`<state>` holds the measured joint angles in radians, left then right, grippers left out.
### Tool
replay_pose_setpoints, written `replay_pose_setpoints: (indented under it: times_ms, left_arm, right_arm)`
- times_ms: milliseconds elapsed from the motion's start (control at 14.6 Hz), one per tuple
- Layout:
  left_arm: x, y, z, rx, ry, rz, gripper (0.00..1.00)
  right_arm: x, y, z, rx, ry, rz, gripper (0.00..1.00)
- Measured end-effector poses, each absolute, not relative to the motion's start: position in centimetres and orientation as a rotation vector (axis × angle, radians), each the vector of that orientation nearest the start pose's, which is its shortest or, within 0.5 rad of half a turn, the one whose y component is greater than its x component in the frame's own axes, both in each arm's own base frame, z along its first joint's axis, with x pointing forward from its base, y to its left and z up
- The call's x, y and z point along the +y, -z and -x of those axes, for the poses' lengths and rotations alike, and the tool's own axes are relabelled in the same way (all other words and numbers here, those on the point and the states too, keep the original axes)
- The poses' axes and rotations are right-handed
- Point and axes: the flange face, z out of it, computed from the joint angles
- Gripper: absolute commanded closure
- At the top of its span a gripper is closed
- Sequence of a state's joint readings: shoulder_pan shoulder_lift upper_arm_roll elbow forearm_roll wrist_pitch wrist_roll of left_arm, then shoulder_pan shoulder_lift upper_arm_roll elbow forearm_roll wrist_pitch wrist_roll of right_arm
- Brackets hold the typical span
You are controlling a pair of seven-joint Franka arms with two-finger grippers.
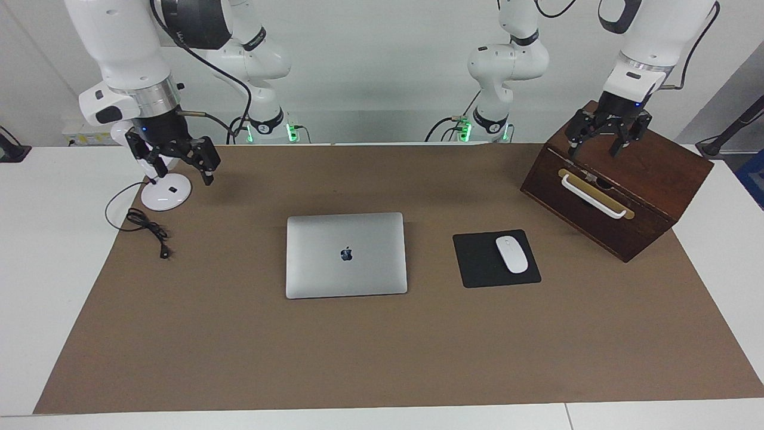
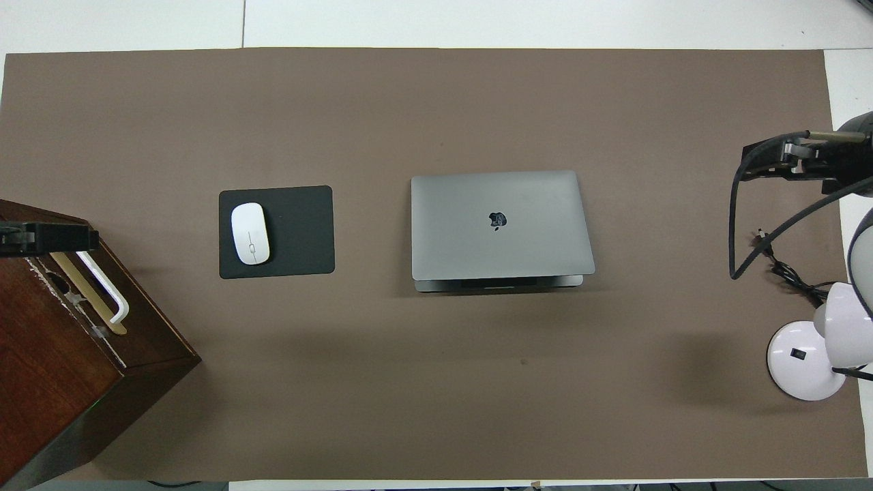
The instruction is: Close laptop with both arms
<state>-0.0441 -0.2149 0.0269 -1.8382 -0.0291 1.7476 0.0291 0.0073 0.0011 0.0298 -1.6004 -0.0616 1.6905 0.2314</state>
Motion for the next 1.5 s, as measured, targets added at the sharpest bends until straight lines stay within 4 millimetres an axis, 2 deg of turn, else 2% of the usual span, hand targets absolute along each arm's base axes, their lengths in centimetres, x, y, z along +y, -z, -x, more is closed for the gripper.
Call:
replay_pose_setpoints:
  times_ms: [205,341,683,888,1092,1502]
  left_arm:
    - [-0.5,-64.9,-51.6,0.049,0.153,3.17,0.0]
    - [0.2,-65.2,-52.5,0.029,0.118,3.17,0.0]
    - [0.3,-62.4,-54.7,0.023,0.033,3.171,0.0]
    - [0.3,-61.3,-55.0,0.024,-0.017,3.171,0.0]
    - [0.1,-61.0,-54.3,0.029,-0.103,3.171,0.0]
    - [-0.1,-61.1,-54.1,0.035,-0.114,3.17,0.0]
  right_arm:
    - [1.2,-62.3,-56.6,0.251,0.16,3.18,0.0]
    - [1.0,-62.6,-56.6,0.251,0.169,3.179,0.0]
    - [0.5,-63.0,-56.6,0.263,0.181,3.177,0.0]
    - [0.4,-63.0,-56.6,0.268,0.181,3.177,0.0]
    - [0.4,-63.0,-56.6,0.267,0.181,3.177,0.0]
    - [0.3,-63.1,-56.6,0.27,0.182,3.176,0.0]
